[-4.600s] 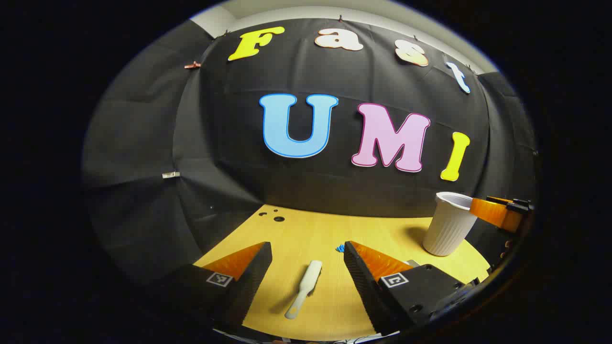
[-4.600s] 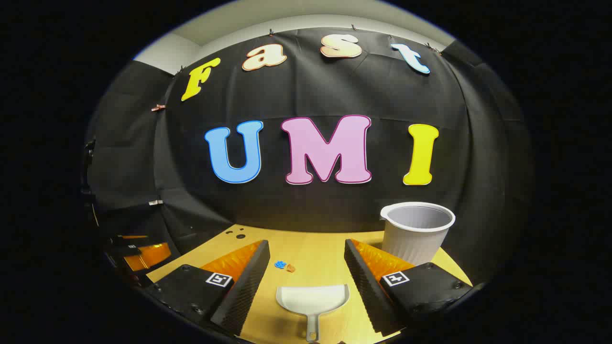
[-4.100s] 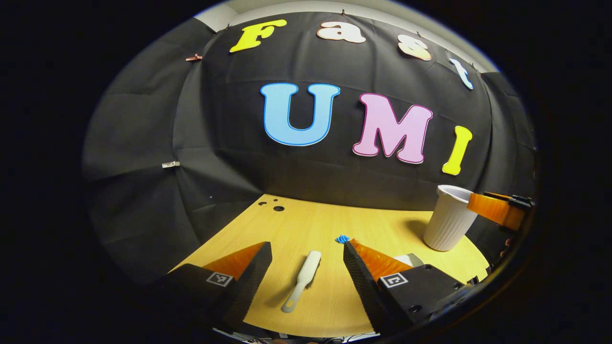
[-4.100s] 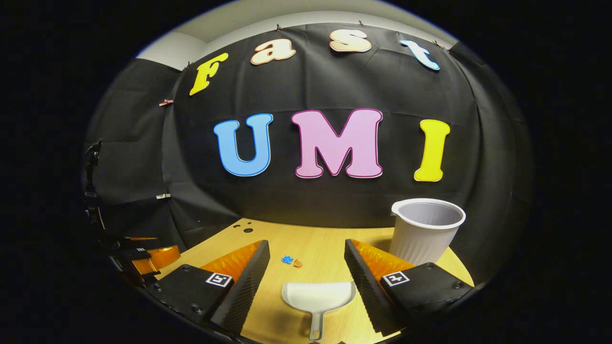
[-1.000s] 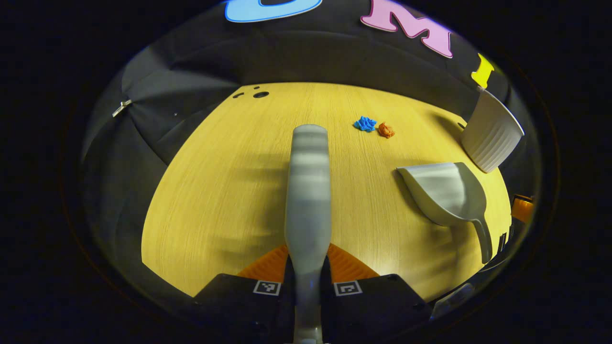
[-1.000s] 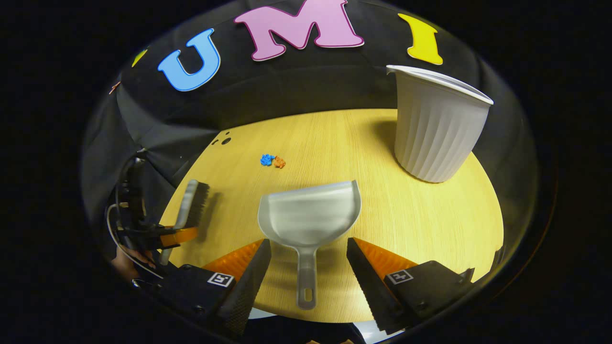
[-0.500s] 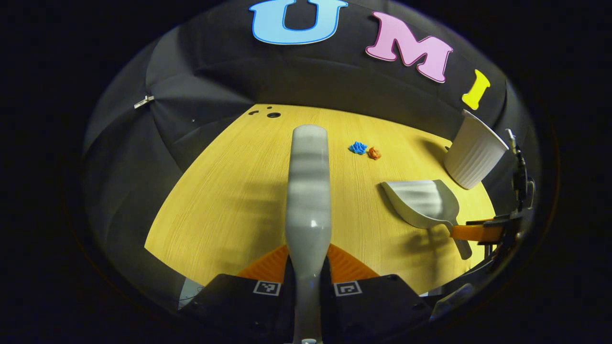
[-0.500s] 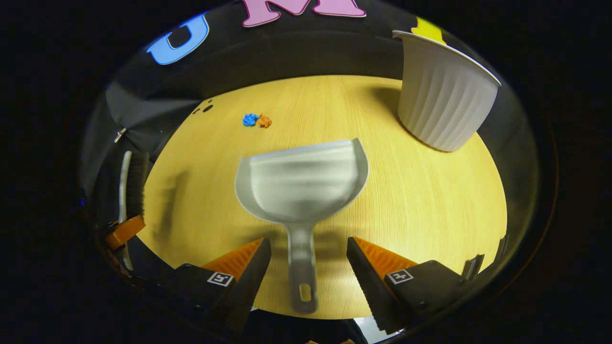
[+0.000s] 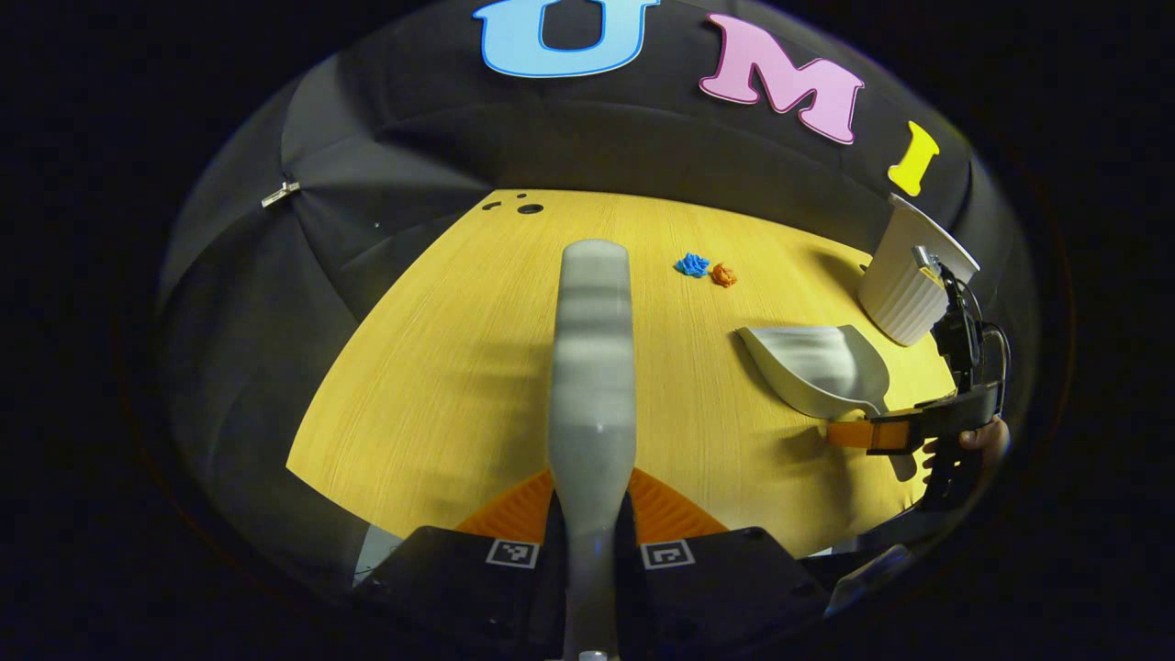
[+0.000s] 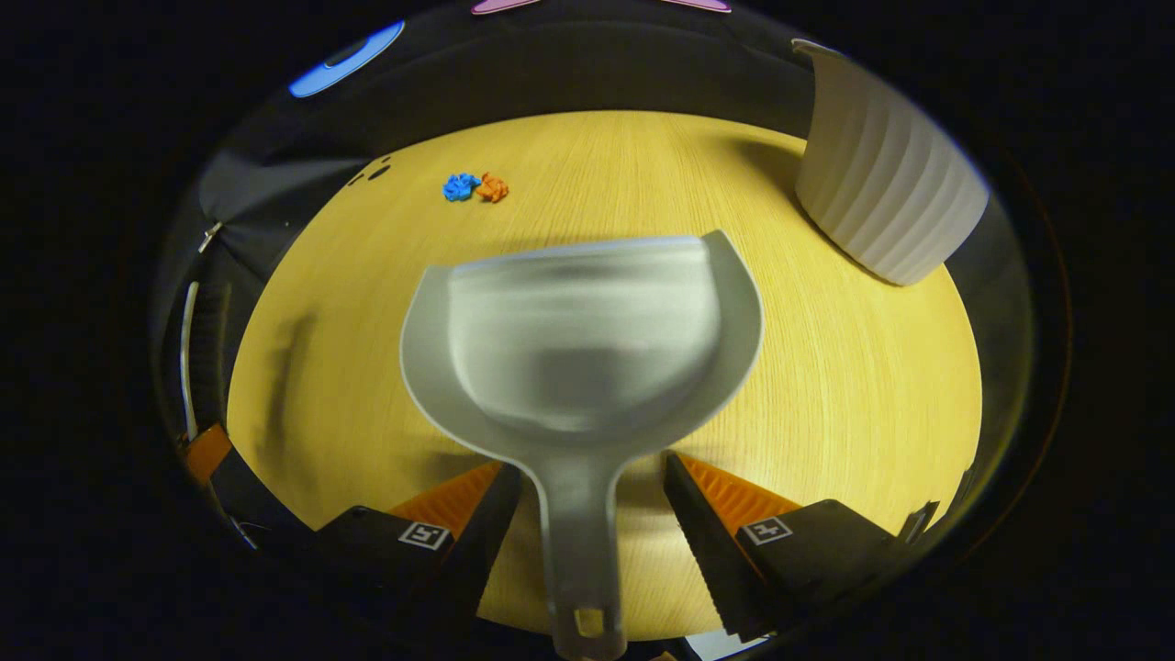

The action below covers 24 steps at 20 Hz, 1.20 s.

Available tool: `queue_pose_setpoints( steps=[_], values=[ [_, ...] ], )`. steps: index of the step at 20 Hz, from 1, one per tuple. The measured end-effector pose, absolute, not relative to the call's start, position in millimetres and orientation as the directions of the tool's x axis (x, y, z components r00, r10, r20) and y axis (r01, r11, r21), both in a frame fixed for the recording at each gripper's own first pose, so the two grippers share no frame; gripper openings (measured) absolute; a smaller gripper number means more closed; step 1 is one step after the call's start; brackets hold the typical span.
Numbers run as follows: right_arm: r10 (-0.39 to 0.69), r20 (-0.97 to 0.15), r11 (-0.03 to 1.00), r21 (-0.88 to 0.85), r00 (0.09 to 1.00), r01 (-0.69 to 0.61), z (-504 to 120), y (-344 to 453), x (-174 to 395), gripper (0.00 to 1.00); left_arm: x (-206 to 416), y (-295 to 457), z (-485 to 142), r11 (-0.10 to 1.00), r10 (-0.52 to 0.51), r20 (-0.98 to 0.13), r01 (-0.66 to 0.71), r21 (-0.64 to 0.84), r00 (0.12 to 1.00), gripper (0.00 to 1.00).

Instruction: Pick up the small broom and dustpan from the desktop, sweep the trash into the dustpan with the broom, and then empty the trash into the garbage bin.

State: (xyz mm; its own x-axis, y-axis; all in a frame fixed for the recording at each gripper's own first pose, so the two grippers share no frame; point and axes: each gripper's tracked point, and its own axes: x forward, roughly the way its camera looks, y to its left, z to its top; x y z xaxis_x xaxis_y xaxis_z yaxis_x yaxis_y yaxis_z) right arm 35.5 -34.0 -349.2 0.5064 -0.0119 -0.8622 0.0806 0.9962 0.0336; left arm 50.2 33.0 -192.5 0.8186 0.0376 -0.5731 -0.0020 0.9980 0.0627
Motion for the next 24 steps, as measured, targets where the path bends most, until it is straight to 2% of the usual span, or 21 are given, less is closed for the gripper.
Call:
queue_pose_setpoints(
  steps=[2,3,5,6,7,9,10,11,12,15,20,21,22,23,24],
  values=[
    [-0.045,-0.862,0.997,-0.005,0.506,0.08,-351.5,-38.1,40.9,0.97,56.1,34.4,-190.4,0.998,0.048,-0.576,-0.011,0.068,0.816,0.26],
    [-0.059,-0.859,0.997,-0.023,0.508,0.077,-350.5,-39.4,42.0,0.93,60.1,33.8,-189.4,0.998,0.052,-0.579,-0.015,0.068,0.814,0.26],
    [-0.066,-0.853,0.998,-0.047,0.517,0.049,-355.2,-36.2,47.0,0.79,68.5,31.6,-189.5,0.998,0.051,-0.583,-0.018,0.063,0.811,0.26],
    [-0.061,-0.856,0.998,-0.048,0.513,0.039,-351.1,-35.6,43.8,0.67,72.3,29.5,-190.2,0.998,0.049,-0.587,-0.017,0.06,0.808,0.26],
    [-0.059,-0.858,0.998,-0.044,0.511,0.041,-350.8,-37.1,44.6,0.6,78.0,28.3,-191.5,0.998,0.049,-0.592,-0.018,0.058,0.805,0.26],
    [-0.042,-0.858,0.999,-0.024,0.512,0.042,-351.0,-38.3,46.2,0.37,88.8,24.6,-194.8,0.999,0.045,-0.606,-0.017,0.051,0.794,0.26],
    [-0.029,-0.859,0.999,-0.014,0.511,0.033,-348.8,-37.8,44.5,0.4,95.3,21.8,-197.9,0.999,0.042,-0.613,-0.018,0.045,0.789,0.27],
    [-0.013,-0.859,1.0,-0.002,0.513,0.021,-348.2,-38.0,43.9,0.36,102.9,19.2,-199.6,0.999,0.038,-0.62,-0.019,0.038,0.784,0.27],
    [0.006,-0.86,1.0,0.008,0.51,0.002,-347.1,-37.7,42.5,0.39,110.3,14.9,-202.2,0.999,0.034,-0.627,-0.018,0.031,0.778,0.25],
    [0.041,-0.856,0.999,0.019,0.515,-0.047,-344.7,-40.7,43.1,0.37,137.7,6.9,-202.5,0.999,0.021,-0.644,0.009,0.043,0.765,0.26],
    [0.043,-0.858,0.996,-0.007,0.512,-0.094,-347.6,-51.4,49.5,0.37,201.4,-1.0,-199.1,0.983,-0.003,-0.675,0.127,0.134,0.738,0.26],
    [0.045,-0.86,0.996,-0.002,0.509,-0.092,-346.5,-54.9,50.1,0.4,216.3,-3.4,-198.7,0.975,-0.013,-0.684,0.159,0.152,0.73,0.27],
    [0.044,-0.861,0.995,-0.005,0.506,-0.095,-346.5,-58.8,50.4,0.34,229.0,-4.5,-198.3,0.966,-0.015,-0.694,0.19,0.176,0.72,0.25],
    [0.044,-0.861,0.995,-0.008,0.506,-0.1,-345.8,-63.3,51.0,0.34,244.2,-4.9,-197.4,0.955,-0.012,-0.703,0.216,0.202,0.711,0.26],
    [0.048,-0.864,0.994,-0.008,0.501,-0.11,-345.0,-66.7,49.6,0.37,257.5,-5.3,-197.8,0.945,-0.009,-0.712,0.238,0.224,0.702,0.26]
  ],
)
